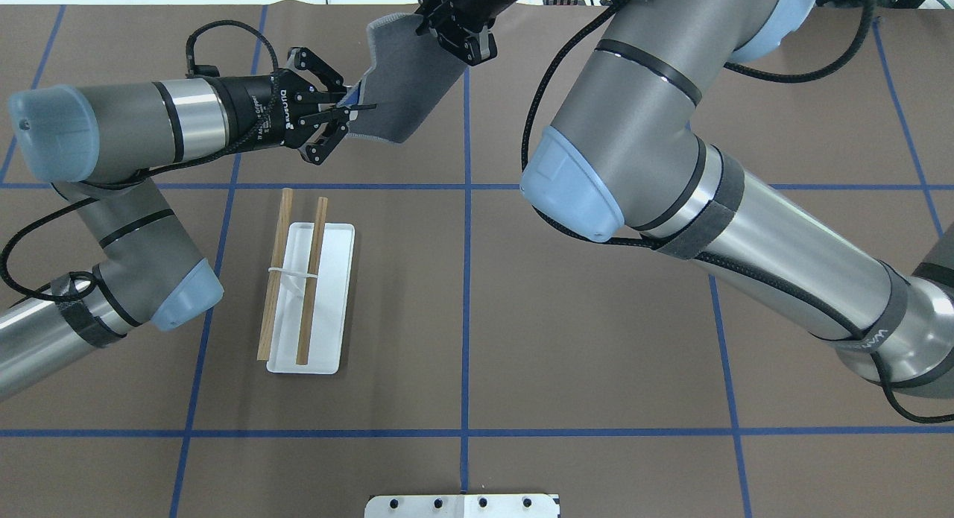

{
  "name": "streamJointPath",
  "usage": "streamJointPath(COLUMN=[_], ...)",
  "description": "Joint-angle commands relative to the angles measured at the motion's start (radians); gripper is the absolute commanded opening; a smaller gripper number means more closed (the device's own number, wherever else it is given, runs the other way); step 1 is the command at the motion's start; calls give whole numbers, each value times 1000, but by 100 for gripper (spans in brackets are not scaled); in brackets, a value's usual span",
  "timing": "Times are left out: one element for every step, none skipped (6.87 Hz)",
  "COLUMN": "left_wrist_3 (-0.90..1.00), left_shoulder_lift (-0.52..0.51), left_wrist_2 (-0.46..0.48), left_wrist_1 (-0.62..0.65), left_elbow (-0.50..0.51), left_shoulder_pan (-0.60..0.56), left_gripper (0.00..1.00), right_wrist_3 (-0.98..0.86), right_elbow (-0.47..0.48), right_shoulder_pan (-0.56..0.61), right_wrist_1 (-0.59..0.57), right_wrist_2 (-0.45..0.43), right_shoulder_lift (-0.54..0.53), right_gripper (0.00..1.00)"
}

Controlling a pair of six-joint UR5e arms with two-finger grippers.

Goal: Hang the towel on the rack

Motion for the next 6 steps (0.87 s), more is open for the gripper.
streamJointPath(left_wrist_3=[167,405,620,814,937,1016], left_shoulder_lift=[14,47,72,80,81,107], left_wrist_2=[-2,-2,-7,-10,-10,2], left_wrist_1=[-43,-69,-86,-86,-95,-158], left_elbow=[-4,-13,-26,-48,-56,-51], left_shoulder_pan=[-2,2,3,3,8,46], left_gripper=[0,0,0,0,0,0], right_wrist_3=[-34,-104,-173,-200,-211,-218], right_elbow=[61,156,236,250,246,249], right_shoulder_pan=[0,-1,-3,-1,-1,-1], right_wrist_1=[1,1,1,0,0,0], right_wrist_2=[-2,-1,4,2,-1,-2], right_shoulder_lift=[-50,-152,-246,-274,-281,-297], right_gripper=[100,100,100,100,100,100])
